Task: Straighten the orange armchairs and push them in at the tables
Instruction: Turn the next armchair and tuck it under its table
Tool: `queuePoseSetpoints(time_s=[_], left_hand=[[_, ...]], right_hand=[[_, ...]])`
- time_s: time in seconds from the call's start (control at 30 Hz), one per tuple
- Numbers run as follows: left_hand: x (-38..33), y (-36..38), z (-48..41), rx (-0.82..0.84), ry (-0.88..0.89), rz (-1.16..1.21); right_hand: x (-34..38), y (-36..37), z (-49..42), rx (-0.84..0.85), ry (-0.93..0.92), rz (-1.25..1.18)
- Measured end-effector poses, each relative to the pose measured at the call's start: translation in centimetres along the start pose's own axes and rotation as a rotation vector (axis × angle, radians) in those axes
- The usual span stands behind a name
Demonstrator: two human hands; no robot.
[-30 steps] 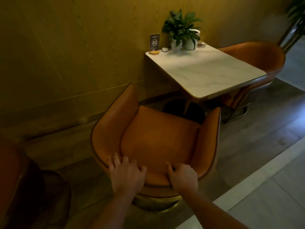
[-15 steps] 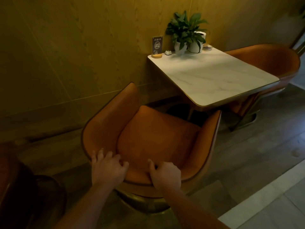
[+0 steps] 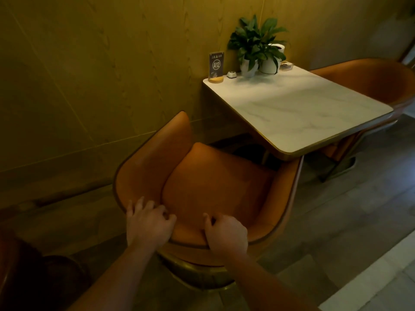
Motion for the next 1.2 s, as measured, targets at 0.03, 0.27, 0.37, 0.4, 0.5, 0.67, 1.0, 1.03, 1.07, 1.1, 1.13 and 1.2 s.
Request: queuePoseSetpoints(time_s=[0.03, 0.27, 0.37, 0.4, 0.5, 0.67, 1.0, 1.03, 1.07, 1.1, 1.13, 1.2], left_hand=[[0.3, 0.0, -0.6, -0.009, 0.007, -0.009], [1.5, -0.3, -5.6, -0.012, 0.07, -0.004], [2.2, -0.5, -8.1, -0.029, 0.09, 0.022], [2.3, -0.5, -8.8, -0.031, 0.1, 0.026], [2.6, -0.7, -10.9, -0.03, 0.131, 0.016], [3.1, -1.3, -14.7, -0.033, 0.175, -0.002], [2.8, -1.9, -22.0, -0.024, 0.228, -0.035], [2.8, -1.9, -22.7, -0.021, 0.231, -0.04], [2.8, -2.0, -23.3, -0.02, 0.235, -0.039], [2.7, -2.0, -24.0, -0.019, 0.239, -0.04], [2.7, -2.0, -24.5, -0.012, 0.24, -0.044], [2.7, -2.1, -25.4, -0.004, 0.238, -0.046]], right_hand=[[0.3, 0.2, -0.4, -0.016, 0.005, 0.01], [2.7, 1.2, -3.9, -0.04, 0.091, 0.021], [3.8, 1.9, -5.6, -0.05, 0.118, 0.028], [4.0, 2.1, -6.1, -0.045, 0.134, 0.024], [4.7, 2.7, -7.6, -0.033, 0.181, 0.02], [6.1, 3.3, -10.4, -0.033, 0.214, 0.0], [7.4, 4.5, -16.3, -0.027, 0.239, -0.021], [7.5, 4.6, -16.8, -0.029, 0.242, -0.018], [7.5, 4.7, -17.4, -0.031, 0.25, -0.016], [7.6, 4.9, -18.0, -0.034, 0.26, -0.015], [7.7, 5.0, -18.5, -0.036, 0.269, -0.011], [7.8, 5.3, -19.4, -0.027, 0.278, 0.001]])
Point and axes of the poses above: each hand's wrist, its own z-axis away from the middle knuckle, its own y-axis out of the palm, x = y × z, the point moved 5 cm from there along -z, towards the middle knuckle, and after that the axes turned 10 degrees about -y, right-handed, at the moved point
